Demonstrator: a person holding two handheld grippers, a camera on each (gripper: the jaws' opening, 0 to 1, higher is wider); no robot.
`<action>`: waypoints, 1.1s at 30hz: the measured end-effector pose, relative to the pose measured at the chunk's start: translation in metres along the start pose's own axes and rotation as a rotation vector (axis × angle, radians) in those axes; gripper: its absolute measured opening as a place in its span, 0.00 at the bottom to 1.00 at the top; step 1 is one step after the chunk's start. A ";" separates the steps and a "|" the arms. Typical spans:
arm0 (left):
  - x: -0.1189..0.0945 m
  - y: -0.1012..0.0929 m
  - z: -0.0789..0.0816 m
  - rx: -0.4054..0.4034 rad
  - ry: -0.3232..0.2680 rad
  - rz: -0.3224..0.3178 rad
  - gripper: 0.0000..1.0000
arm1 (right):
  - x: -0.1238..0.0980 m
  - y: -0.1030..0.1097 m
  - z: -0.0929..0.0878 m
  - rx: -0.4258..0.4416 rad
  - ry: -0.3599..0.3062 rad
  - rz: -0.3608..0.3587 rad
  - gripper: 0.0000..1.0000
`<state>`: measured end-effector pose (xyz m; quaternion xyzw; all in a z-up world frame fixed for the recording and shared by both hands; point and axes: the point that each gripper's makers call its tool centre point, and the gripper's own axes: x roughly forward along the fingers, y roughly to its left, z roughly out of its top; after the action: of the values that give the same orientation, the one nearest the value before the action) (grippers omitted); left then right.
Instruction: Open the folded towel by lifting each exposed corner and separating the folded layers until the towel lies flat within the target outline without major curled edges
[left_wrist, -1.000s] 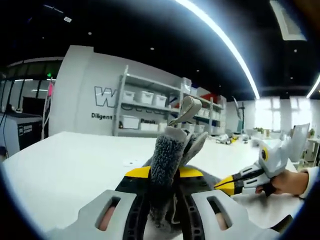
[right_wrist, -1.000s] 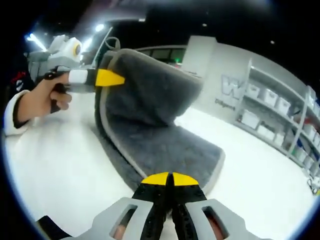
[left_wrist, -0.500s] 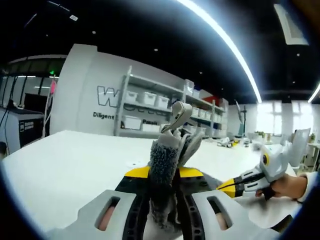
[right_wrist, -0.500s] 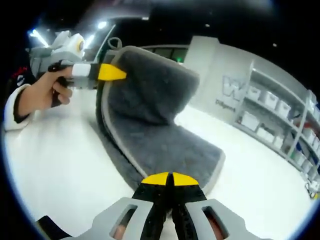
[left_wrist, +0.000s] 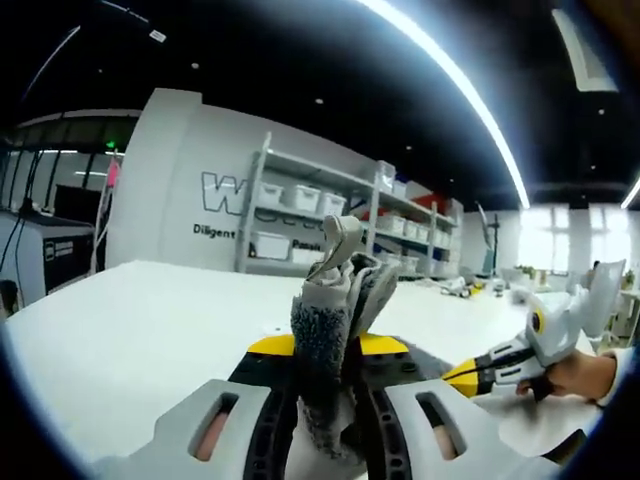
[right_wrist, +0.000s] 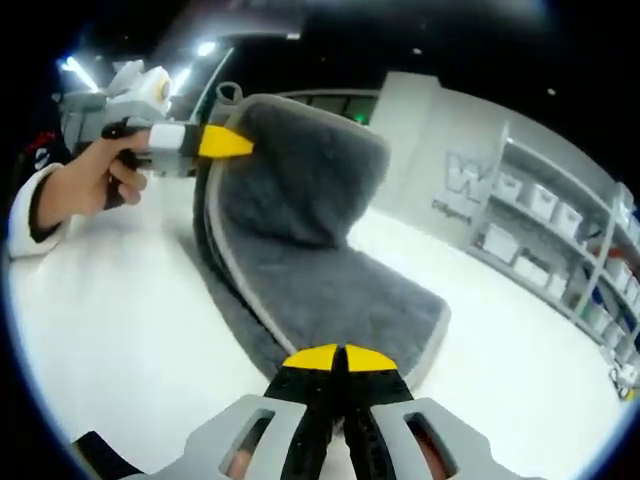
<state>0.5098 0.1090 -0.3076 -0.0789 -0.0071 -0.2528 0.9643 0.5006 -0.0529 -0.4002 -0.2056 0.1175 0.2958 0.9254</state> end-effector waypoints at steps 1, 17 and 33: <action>0.000 0.000 0.000 0.004 0.001 0.002 0.19 | 0.000 0.000 0.000 -0.001 0.000 0.000 0.00; -0.008 0.011 0.001 -0.023 -0.003 0.027 0.21 | 0.000 0.002 0.001 -0.010 -0.002 -0.002 0.00; -0.007 0.027 0.001 -0.047 0.010 0.061 0.21 | 0.000 0.003 0.001 -0.020 -0.003 -0.005 0.00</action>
<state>0.5174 0.1359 -0.3113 -0.1004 0.0062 -0.2240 0.9694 0.4992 -0.0506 -0.4003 -0.2147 0.1127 0.2949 0.9242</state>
